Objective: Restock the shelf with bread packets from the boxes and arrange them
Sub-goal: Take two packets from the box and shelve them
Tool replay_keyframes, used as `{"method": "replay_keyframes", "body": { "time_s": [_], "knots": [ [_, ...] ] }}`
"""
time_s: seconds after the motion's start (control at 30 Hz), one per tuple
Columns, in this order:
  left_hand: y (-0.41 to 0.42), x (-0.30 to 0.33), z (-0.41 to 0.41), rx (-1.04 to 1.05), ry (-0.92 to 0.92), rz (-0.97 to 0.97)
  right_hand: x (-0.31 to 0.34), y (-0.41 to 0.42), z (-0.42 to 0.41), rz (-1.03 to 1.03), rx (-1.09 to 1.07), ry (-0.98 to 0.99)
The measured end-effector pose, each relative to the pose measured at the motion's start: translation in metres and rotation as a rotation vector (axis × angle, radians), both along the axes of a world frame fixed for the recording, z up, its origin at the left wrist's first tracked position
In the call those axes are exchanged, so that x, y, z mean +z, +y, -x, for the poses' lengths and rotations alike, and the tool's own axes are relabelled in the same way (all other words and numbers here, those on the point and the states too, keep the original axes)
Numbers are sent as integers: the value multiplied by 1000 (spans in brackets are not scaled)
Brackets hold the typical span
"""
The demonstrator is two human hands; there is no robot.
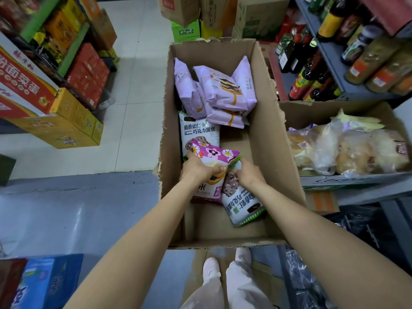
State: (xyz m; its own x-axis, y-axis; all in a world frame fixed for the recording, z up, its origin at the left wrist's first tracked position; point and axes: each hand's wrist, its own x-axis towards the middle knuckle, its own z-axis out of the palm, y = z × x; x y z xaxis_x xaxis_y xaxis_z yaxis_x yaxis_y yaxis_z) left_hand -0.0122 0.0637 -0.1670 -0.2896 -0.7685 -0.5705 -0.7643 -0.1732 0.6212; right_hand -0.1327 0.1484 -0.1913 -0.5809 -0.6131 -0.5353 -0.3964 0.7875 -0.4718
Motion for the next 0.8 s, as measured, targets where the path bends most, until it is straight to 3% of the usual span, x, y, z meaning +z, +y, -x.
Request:
{"method": "replay_keyframes", "body": {
  "time_s": [0.2, 0.33, 0.47, 0.63, 0.73, 0.8],
  "knots": [
    [-8, 26, 2, -7, 236, 155, 64, -4, 7, 278, 17, 246],
    [-22, 61, 5, -195, 389, 232, 113, -6, 18, 368, -38, 315],
    [-32, 108, 7, -430, 489, 273, 151, -3, 24, 451, -79, 244],
    [-30, 153, 13, -762, 457, 270, 198, 17, 34, 618, 75, 164],
    [-15, 177, 28, -893, 394, 276, 223, 28, 39, 642, 251, 250],
    [-1, 195, 39, -923, 444, 255, 237, 38, 45, 648, 255, 300]
  ]
}}
